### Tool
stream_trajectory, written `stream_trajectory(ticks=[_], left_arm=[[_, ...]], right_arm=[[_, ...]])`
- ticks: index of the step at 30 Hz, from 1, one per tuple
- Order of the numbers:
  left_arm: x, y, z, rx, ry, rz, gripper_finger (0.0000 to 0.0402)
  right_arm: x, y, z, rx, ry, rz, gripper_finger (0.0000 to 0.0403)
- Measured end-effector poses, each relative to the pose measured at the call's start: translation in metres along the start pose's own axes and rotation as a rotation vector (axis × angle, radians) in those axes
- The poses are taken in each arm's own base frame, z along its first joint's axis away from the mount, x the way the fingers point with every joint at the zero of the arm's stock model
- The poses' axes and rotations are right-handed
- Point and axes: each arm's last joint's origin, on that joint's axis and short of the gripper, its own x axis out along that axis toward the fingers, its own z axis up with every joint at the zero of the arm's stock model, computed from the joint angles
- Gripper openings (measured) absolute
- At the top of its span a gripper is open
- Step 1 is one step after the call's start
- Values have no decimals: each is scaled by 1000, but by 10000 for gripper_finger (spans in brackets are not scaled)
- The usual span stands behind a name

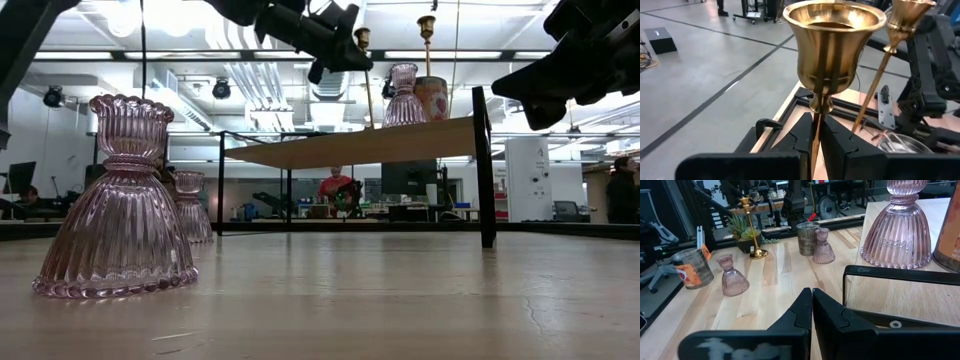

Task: Pick & Place candle stick holders
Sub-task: Put the right gold candle holder on the shelf aligned with the other gold candle holder

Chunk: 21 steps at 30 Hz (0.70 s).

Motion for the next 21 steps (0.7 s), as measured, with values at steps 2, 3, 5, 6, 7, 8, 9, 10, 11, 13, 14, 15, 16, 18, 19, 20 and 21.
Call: stream_trajectory(ticks=[2, 3, 5, 6, 7, 8, 9, 10, 11, 13, 14, 15, 16, 18, 19, 20, 21], left_arm=[[-1, 0, 0, 3, 5, -14, 25], [-1, -1, 0, 6, 6, -16, 26], [-1, -1, -1, 19, 9, -20, 26], [-1, -1, -1, 27, 11, -27, 26], [-1, -1, -1, 36, 12, -35, 26], [-1, -1, -1, 43, 15, -38, 26], [-2, -2, -1, 46, 18, -38, 26], [-3, -2, 0, 48, 22, -38, 26], [-3, -2, -1, 48, 23, -38, 26], [-5, -2, 0, 53, 27, -39, 26], [-7, -2, 0, 65, 34, -39, 26], [-8, -2, 1, 74, 40, -39, 26], [-10, -3, 2, 80, 41, -39, 26], [-11, -3, 2, 82, 44, -38, 26], [-12, -3, 2, 82, 43, -38, 26], [-12, -3, 3, 82, 43, -38, 26], [-12, -3, 3, 82, 43, -38, 26]], right_arm=[[0, 0, 0, 0, 0, 0, 8], [0, 0, 0, 1, 0, 0, 8], [0, 0, -1, 1, 2, -1, 8], [0, 0, -1, 1, 2, -1, 8], [0, 0, -1, 2, 2, 0, 8], [0, 0, -1, 3, 2, -1, 8], [0, 0, -1, 3, 2, -1, 8], [0, 0, -1, 3, 2, -1, 8], [0, 0, -1, 3, 2, -1, 8], [0, 0, -1, 3, 3, -1, 8], [0, 0, -1, 3, 3, -1, 8], [0, 0, -1, 3, 3, -1, 8], [0, 0, -1, 3, 3, -1, 8], [0, 0, -1, 3, 2, -2, 8], [0, 0, -1, 3, 3, -2, 8], [0, 0, -1, 3, 2, -2, 8], [0, 0, -1, 4, 1, -2, 8]])
